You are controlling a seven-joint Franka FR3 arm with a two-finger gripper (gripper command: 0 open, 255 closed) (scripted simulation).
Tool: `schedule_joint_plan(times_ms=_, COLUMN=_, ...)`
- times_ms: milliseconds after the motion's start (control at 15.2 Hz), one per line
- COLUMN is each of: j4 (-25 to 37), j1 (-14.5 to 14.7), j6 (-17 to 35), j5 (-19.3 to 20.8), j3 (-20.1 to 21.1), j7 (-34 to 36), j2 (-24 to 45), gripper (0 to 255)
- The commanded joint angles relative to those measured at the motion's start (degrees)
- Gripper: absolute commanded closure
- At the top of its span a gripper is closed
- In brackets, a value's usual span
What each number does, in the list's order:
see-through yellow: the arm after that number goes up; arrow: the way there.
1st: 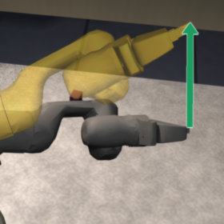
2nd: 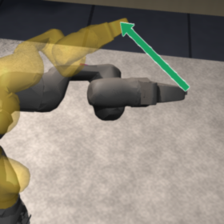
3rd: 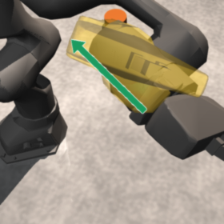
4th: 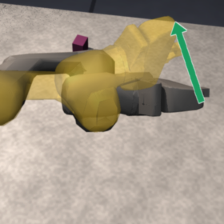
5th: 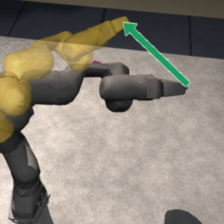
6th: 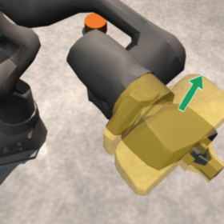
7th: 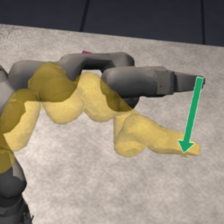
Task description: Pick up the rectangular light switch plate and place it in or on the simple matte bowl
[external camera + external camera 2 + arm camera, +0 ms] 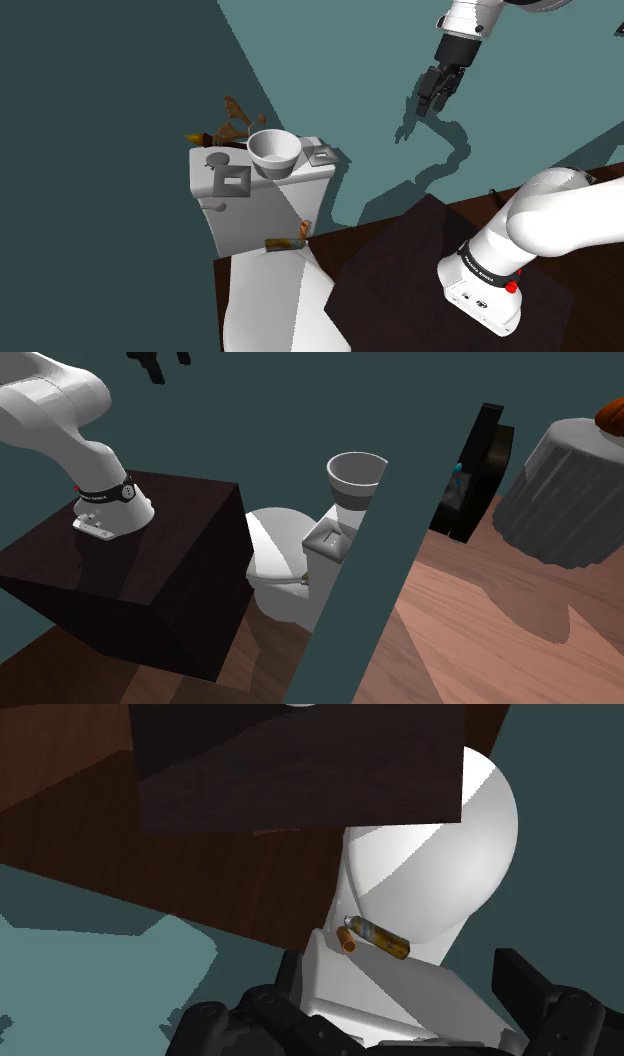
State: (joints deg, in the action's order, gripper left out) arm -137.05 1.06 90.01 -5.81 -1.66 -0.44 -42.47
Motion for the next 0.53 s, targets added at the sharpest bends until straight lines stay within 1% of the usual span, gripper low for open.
schedule_joint_plan(times_ms=0, j4=0.0, j1=0.0, j6=0.0, j5=0.0, j3=0.0, j7=0.0, j2=0.0, gripper=0)
schedule_joint_plan(times_ms=264, j4=-7.0, j1=-1.5, j6=10.8, j5=-3.3, j3=-6.5, j7=-4.8, j2=-0.1, gripper=0)
schedule_joint_plan(times_ms=462, j4=-11.2, j1=-2.0, j6=18.9, j5=-6.6, j3=-11.7, j7=-9.4, j2=1.6, gripper=0)
